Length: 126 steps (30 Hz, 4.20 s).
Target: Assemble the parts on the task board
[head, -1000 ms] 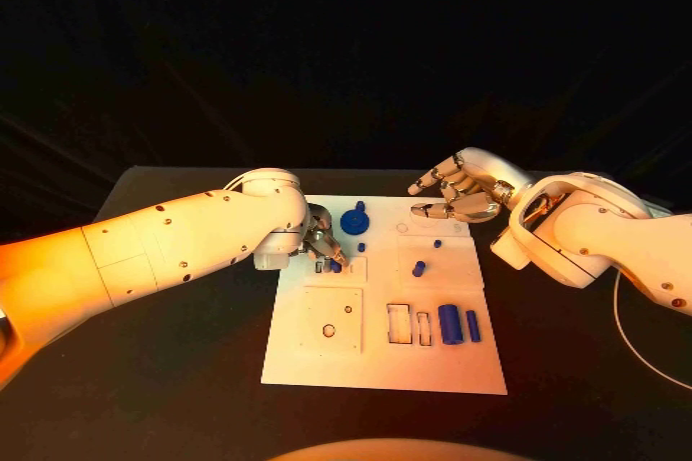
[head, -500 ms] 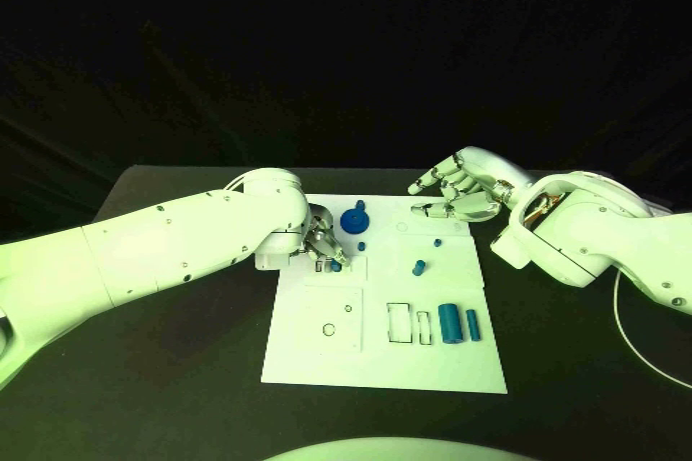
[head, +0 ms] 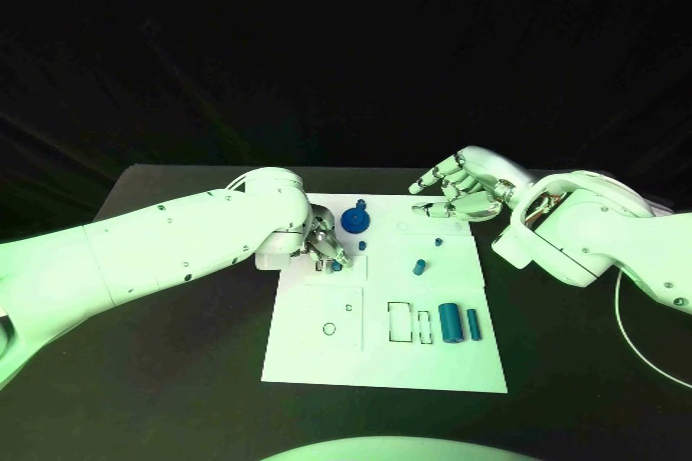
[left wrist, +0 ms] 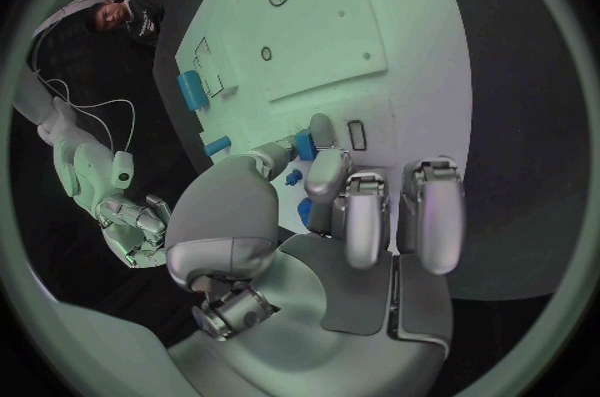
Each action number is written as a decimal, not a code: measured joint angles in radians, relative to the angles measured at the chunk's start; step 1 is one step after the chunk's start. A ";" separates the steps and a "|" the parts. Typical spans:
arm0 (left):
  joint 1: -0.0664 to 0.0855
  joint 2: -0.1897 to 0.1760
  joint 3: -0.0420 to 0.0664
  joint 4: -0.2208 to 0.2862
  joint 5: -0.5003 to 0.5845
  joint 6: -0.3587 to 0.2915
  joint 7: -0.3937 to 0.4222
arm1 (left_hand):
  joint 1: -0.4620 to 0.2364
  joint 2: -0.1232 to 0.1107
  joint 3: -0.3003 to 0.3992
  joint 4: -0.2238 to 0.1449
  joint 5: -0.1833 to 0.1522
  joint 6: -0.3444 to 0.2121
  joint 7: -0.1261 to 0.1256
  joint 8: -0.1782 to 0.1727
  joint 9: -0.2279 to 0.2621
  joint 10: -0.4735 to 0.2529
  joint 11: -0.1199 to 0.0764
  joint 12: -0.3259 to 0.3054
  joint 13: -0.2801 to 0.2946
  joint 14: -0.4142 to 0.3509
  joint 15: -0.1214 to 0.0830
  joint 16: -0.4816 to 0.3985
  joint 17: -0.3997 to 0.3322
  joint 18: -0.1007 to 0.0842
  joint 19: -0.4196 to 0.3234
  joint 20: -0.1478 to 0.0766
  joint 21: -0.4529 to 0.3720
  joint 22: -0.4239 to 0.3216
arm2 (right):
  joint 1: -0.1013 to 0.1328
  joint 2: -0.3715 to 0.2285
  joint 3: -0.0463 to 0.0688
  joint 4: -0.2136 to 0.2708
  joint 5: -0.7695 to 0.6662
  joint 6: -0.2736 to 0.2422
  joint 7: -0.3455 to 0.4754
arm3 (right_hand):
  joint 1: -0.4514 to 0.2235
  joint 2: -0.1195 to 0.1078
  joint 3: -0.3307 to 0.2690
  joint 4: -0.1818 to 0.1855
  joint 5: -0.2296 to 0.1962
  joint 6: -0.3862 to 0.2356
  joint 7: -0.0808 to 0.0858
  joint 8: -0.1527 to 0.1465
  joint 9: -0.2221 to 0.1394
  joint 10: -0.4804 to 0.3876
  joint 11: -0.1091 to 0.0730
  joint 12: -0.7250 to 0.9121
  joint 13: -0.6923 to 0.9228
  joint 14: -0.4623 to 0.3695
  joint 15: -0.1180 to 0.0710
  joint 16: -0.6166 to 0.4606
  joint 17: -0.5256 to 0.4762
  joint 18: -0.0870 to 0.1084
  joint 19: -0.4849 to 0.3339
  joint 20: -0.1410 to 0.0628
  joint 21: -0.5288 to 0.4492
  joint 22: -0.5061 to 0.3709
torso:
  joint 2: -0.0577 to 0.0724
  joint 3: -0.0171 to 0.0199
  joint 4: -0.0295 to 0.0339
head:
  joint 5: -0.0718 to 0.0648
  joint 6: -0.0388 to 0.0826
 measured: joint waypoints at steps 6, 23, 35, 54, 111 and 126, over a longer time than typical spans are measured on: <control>0.000 0.000 0.000 0.001 0.001 0.004 0.000 | -0.018 -0.018 -0.052 0.019 0.000 0.011 -0.001 -0.008 -0.004 0.004 0.003 0.000 0.001 0.000 0.000 0.000 0.000 0.000 0.000 0.000 0.000 0.000 | 0.000 0.000 0.000 0.000 0.000 0.000 0.000 | 0.000 0.000 0.000 0.000 0.000 0.000 0.000 0.000 0.000 0.000 0.000 0.000 0.000 0.000 0.000 0.000 0.000 0.000 0.000 0.000 0.000 0.000 | 0.000 0.0000 -0.0002 | 0.000 0.000; -0.002 -0.006 0.001 -0.003 0.009 0.001 0.007 | -0.032 -0.016 -0.247 0.085 0.000 0.023 -0.006 -0.023 -0.021 0.004 0.003 -0.008 -0.009 0.002 -0.002 0.000 0.000 0.000 -0.004 -0.004 0.004 0.000 | 0.000 -0.001 0.000 0.000 0.001 -0.001 0.000 | -0.004 -0.004 0.003 0.003 0.000 0.000 0.000 0.000 0.000 -0.011 0.000 -0.016 -0.015 0.000 0.000 -0.013 0.000 0.016 -0.011 0.000 -0.014 -0.023 | 0.000 -0.0002 -0.0007 | 0.000 0.004; -0.015 -0.051 0.015 0.041 0.014 -0.021 0.010 | -0.020 -0.004 -0.272 0.092 0.000 0.026 -0.002 -0.028 -0.024 0.007 0.000 -0.008 -0.009 0.001 -0.006 0.000 0.000 0.000 -0.004 -0.004 0.004 0.000 | 0.000 -0.001 0.000 -0.001 0.001 -0.001 0.001 | -0.004 -0.004 0.006 0.006 0.000 0.000 0.000 0.000 0.000 -0.011 0.000 -0.016 -0.017 0.000 0.000 -0.018 0.001 0.016 -0.014 -0.004 -0.018 -0.026 | 0.000 -0.0006 -0.0004 | -0.001 0.009; 0.080 -0.115 0.062 0.039 0.018 -0.039 0.005 | 0.095 0.015 -0.447 0.148 -0.023 -0.089 0.056 -0.136 -0.123 -0.102 0.048 -0.151 -0.158 0.001 0.024 0.000 0.000 0.000 -0.003 0.018 -0.064 0.000 | 0.000 0.009 -0.003 -0.015 0.003 -0.001 0.001 | -0.004 -0.004 0.006 0.006 0.000 0.000 0.000 0.000 0.000 -0.011 0.000 -0.016 -0.016 0.000 0.000 -0.018 0.000 0.016 -0.014 -0.003 -0.018 -0.026 | -0.001 0.0006 0.0003 | 0.006 0.027; 0.066 0.060 0.010 -0.288 0.070 -0.029 0.039 | 0.257 0.089 -0.507 0.132 -0.023 -0.026 0.046 -0.131 -0.192 -0.091 0.044 -0.114 -0.145 -0.002 0.034 0.000 0.000 0.000 0.000 0.028 -0.058 -0.001 | -0.004 0.027 -0.004 -0.023 0.006 0.001 0.001 | -0.008 -0.008 0.008 0.008 0.000 0.000 0.000 0.000 0.000 -0.014 -0.003 -0.019 -0.018 0.000 0.000 -0.018 0.001 0.016 -0.018 0.000 -0.018 -0.027 | 0.000 0.0006 -0.0004 | 0.011 0.028; 0.066 0.062 0.010 -0.289 0.070 -0.028 0.039 | 0.371 0.131 -0.441 0.062 -0.018 -0.033 0.032 -0.100 -0.170 -0.091 0.033 -0.109 -0.149 -0.002 0.019 0.000 0.000 0.000 -0.003 0.017 -0.058 0.000 | -0.004 0.029 -0.004 -0.023 0.006 0.001 0.001 | -0.008 -0.008 0.008 0.008 0.000 0.000 0.000 0.000 0.000 -0.014 -0.003 -0.019 -0.019 0.000 0.000 -0.018 0.000 0.016 -0.018 0.000 -0.023 -0.031 | 0.000 0.0000 -0.0003 | 0.012 0.025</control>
